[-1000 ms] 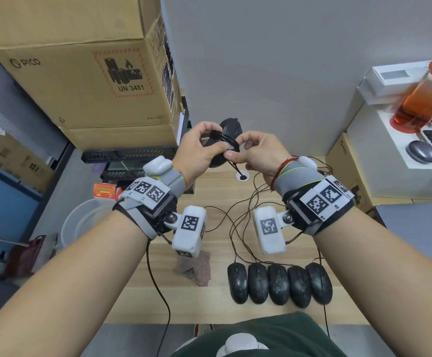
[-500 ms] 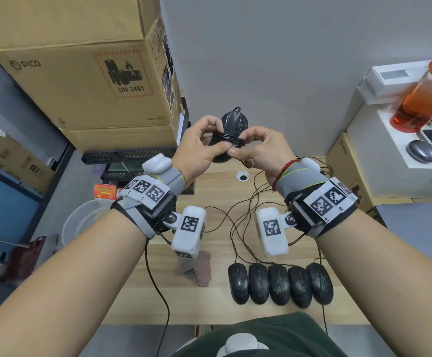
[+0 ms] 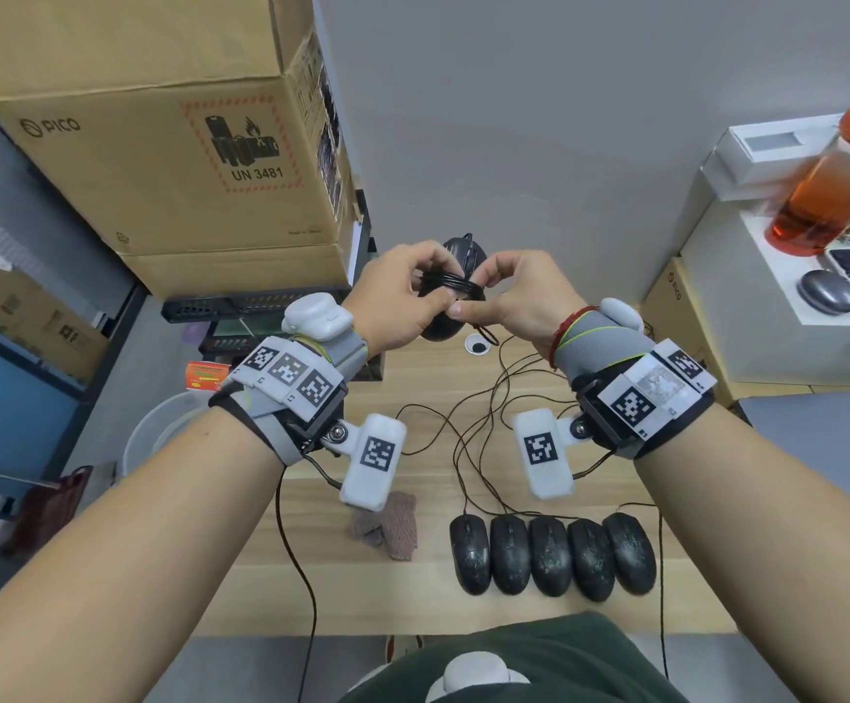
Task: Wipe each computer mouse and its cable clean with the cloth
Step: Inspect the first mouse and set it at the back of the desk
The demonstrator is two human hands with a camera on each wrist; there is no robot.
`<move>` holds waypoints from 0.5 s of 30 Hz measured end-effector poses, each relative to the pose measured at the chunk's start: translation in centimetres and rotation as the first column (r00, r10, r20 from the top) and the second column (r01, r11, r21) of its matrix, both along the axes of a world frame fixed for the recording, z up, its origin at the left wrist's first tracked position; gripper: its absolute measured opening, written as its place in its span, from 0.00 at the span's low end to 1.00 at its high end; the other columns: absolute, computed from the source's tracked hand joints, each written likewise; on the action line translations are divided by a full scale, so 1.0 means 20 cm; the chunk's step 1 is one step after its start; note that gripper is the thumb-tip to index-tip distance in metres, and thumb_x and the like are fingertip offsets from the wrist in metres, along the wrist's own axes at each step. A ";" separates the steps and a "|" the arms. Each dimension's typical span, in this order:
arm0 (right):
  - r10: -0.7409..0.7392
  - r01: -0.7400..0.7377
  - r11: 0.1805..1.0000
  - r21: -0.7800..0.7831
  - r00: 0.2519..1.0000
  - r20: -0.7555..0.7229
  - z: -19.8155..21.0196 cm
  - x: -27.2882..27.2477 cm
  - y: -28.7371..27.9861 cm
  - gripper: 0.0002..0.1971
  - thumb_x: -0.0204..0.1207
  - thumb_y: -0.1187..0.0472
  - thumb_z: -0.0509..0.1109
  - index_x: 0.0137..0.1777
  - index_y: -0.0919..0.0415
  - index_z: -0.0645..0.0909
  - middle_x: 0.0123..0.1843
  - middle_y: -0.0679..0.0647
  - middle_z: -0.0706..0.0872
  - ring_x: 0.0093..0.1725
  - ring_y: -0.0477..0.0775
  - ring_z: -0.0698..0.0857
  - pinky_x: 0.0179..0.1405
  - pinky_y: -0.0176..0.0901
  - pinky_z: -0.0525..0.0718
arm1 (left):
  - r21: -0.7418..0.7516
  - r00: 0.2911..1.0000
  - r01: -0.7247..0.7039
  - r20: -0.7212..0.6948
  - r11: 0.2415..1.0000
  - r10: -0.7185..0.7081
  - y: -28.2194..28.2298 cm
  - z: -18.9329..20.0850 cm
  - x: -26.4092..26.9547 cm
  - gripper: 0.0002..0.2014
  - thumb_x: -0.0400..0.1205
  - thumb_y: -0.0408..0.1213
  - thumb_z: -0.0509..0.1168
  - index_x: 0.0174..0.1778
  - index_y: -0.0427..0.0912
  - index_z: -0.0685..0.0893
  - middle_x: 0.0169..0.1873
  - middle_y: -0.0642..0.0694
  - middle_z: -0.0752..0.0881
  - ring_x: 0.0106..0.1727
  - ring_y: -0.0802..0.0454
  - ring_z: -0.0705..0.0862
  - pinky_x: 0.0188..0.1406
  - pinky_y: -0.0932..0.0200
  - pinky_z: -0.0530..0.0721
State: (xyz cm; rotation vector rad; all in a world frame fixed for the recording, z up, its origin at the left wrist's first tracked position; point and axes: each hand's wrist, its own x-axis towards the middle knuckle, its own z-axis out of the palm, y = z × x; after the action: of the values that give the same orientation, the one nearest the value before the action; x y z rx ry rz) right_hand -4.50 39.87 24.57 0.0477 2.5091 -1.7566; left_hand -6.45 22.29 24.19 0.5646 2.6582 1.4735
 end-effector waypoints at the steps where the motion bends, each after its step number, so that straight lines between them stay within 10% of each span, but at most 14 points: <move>1: 0.017 -0.017 1.000 -0.024 1.000 0.013 0.00 0.00 0.00 0.15 0.61 0.64 0.87 0.33 0.52 0.81 0.40 0.53 0.85 0.42 0.52 0.84 0.53 0.49 0.83 | 0.000 1.000 -0.010 -0.009 1.000 0.010 0.00 0.00 0.00 0.12 0.78 0.35 0.72 0.44 0.61 0.84 0.51 0.49 0.88 0.44 0.54 0.86 0.51 0.58 0.83; 7: 0.031 -0.019 0.976 -0.217 0.998 0.055 0.00 0.01 0.00 0.10 0.69 0.74 0.80 0.41 0.62 0.82 0.35 0.59 0.86 0.37 0.61 0.89 0.54 0.59 0.90 | 0.070 0.999 -0.039 -0.016 0.997 0.040 -0.01 -0.01 0.01 0.08 0.74 0.37 0.70 0.42 0.58 0.85 0.48 0.49 0.87 0.49 0.52 0.87 0.59 0.55 0.85; 15: -0.014 -0.002 0.988 -0.152 0.994 -0.108 0.03 0.06 -0.03 0.11 0.73 0.68 0.79 0.43 0.55 0.79 0.46 0.56 0.83 0.27 0.45 0.87 0.32 0.34 0.84 | 0.115 1.000 0.012 0.005 0.993 -0.013 -0.03 0.04 0.00 0.10 0.81 0.29 0.72 0.47 0.52 0.84 0.49 0.51 0.84 0.49 0.62 0.84 0.53 0.63 0.82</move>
State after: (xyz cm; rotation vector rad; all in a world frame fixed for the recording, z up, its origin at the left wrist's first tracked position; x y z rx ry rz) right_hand -3.21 39.23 25.21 -0.0510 2.4392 -1.9990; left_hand -6.46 21.65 24.96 0.5826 2.5730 1.6308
